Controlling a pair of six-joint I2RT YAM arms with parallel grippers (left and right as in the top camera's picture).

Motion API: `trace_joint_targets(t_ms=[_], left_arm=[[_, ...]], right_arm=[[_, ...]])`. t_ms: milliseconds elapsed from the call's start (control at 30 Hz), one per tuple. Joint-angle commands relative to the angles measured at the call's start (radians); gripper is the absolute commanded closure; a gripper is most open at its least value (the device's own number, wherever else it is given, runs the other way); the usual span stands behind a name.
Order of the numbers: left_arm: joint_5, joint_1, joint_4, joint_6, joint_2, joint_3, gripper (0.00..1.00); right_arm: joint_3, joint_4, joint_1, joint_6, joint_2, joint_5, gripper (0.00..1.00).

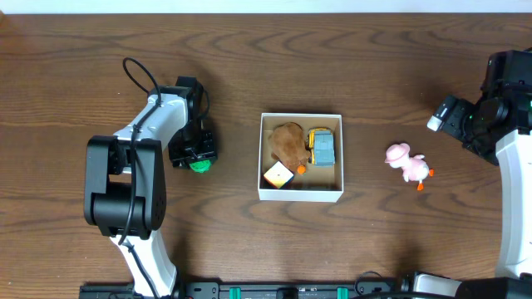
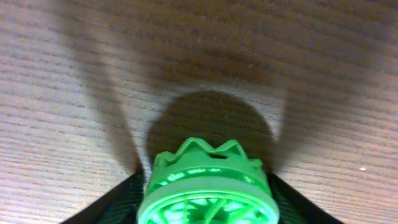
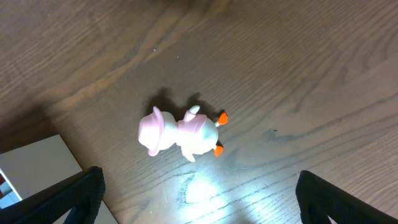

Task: Pack container
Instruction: 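Move the left gripper to the green round toy and grasp it, then lower the green toy into the box with the left gripper and release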

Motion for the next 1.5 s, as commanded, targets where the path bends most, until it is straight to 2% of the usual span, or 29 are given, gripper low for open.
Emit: trace_joint_targets(t_ms=[0, 300, 500, 667, 800, 1033, 1200, 1333, 1467], left_arm=[[-0.014, -0.002, 0.008, 0.000, 0.006, -0.005, 0.48], [-0.014, -0.002, 0.007, 0.000, 0.004, -0.004, 0.50], [-0.014, -0.010, -0.049, 0.008, -0.046, 0.042, 0.71], [-0.014, -0.061, -0.128, 0.019, -0.164, 0.116, 0.73], [-0.014, -0.163, -0.146, 0.022, -0.307, 0.142, 0.74], [-0.014, -0.452, -0.091, 0.035, -0.476, 0.142, 0.73], [-0.015, -0.637, 0.016, 0.095, -0.443, 0.139, 0.73], [-0.015, -0.703, 0.074, 0.098, -0.373, 0.139, 0.74], [-0.013, -0.732, 0.068, 0.098, -0.294, 0.139, 0.73]], right_arm=[[-0.002, -0.003, -0.006, -0.016, 0.000, 0.003, 0.01], [-0.002, -0.003, -0.006, -0.016, 0.000, 0.003, 0.01], [-0.002, -0.003, -0.006, -0.016, 0.000, 0.003, 0.01], [-0.002, -0.003, -0.006, -0.016, 0.000, 0.003, 0.01], [-0.002, -0.003, -0.006, -0.016, 0.000, 0.003, 0.01], [-0.002, 0.000, -0.006, -0.016, 0.000, 0.003, 0.01], [-0.002, -0.004, -0.006, -0.016, 0.000, 0.003, 0.01], [-0.002, -0.007, -0.006, -0.016, 0.000, 0.003, 0.01], [-0.002, -0.008, -0.006, -0.016, 0.000, 0.003, 0.01]])
